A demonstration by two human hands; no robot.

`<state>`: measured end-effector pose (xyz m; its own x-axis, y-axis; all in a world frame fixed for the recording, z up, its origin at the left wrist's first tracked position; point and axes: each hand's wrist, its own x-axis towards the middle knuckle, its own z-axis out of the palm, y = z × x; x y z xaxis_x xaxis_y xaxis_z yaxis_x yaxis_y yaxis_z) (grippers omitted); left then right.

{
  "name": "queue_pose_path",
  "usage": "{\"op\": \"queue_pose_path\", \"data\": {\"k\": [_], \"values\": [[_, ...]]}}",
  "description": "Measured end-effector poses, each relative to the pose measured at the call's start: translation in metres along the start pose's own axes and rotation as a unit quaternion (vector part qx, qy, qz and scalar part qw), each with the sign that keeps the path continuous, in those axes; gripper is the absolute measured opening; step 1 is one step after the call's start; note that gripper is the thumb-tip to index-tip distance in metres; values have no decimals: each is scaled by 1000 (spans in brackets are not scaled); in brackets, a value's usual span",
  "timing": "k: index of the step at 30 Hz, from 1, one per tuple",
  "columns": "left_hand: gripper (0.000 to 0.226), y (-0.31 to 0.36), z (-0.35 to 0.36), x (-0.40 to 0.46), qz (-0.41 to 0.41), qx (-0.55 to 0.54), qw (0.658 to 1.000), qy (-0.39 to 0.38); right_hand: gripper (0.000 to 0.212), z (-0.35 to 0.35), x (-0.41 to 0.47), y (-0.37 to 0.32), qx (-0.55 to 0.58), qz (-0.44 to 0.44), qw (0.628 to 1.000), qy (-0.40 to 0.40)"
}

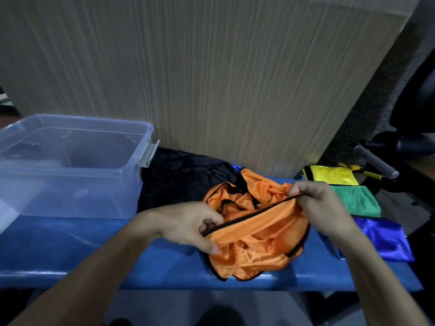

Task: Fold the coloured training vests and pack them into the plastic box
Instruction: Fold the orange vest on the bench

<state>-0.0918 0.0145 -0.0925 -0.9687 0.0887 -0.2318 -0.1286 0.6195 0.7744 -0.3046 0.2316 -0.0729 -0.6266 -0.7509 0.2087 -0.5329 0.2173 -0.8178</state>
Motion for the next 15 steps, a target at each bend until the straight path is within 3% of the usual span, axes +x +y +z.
{"op": "queue_pose_path", "data": {"k": [2,5,7,10,13,15], "values": [[16,1,-4,-7,5,28,1000,-1,41,-14,0,12,-98,26,995,9],[13,8,-8,-15,46,-10,999,24,39,-28,-5,20,-213,66,968,-112],[15,18,-7,-15,81,-31,995,55,25,-24,-14,6,-149,70,962,-215],[16,30,2,-5,116,-65,986,105,40,-2,-24,-27,-39,-36,957,-286],[18,43,10,4,166,-72,971,154,20,24,-29,-45,55,-109,960,-253],[22,47,12,13,175,-92,959,201,16,25,-27,-43,99,-110,965,-216]]}}
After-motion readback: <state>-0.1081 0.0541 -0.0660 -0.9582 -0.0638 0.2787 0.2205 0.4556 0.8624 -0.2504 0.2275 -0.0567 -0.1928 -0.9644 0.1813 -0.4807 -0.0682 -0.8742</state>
